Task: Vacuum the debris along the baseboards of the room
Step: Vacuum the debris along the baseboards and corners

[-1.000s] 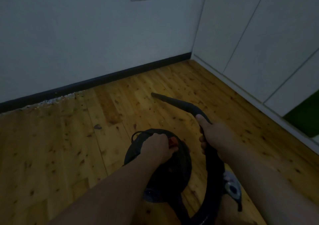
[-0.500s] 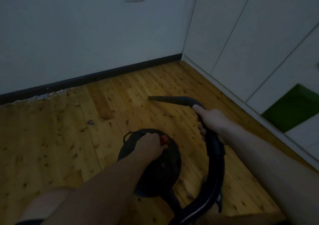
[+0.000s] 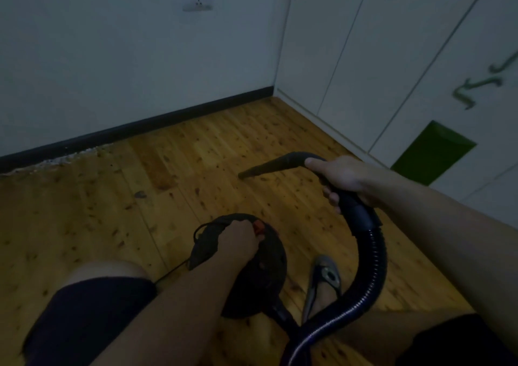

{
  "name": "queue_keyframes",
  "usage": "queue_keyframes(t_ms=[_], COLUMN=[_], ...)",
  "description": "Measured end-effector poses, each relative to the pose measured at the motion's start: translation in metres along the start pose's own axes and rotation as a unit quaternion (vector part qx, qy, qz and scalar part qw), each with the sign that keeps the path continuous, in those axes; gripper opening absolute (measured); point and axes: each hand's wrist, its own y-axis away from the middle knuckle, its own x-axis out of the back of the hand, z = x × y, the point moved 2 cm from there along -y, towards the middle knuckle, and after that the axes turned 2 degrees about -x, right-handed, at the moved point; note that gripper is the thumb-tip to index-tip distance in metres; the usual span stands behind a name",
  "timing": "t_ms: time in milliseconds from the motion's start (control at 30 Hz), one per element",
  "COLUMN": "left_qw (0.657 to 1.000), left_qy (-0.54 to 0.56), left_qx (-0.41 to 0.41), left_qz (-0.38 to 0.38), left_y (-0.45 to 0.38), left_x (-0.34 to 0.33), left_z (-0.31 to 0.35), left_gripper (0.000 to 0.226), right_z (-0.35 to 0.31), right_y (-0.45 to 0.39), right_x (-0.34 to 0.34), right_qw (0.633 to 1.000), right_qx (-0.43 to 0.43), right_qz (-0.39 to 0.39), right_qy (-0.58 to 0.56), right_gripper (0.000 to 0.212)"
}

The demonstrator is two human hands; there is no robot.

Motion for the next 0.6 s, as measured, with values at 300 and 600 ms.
queue_keyframes(t_ms=[300, 600], left_qw=[1.0, 1.0], left_qy=[-0.002, -0.009], left_qx=[-0.006, -0.016], left_qz=[0.003, 0.006], left_y=[0.012, 0.023], left_x=[-0.01, -0.012], left_z=[0.004, -0.006], left_gripper=[0.047, 0.053], right_z=[0.002, -0.008], right_y=[0.021, 0.024], right_x=[-0.007, -0.026], right_qw=[1.0, 0.999], right_qx=[0.018, 0.02], right_qz=[-0.013, -0.042], right_qy=[0.017, 0.013], right_gripper=[0.05, 0.048])
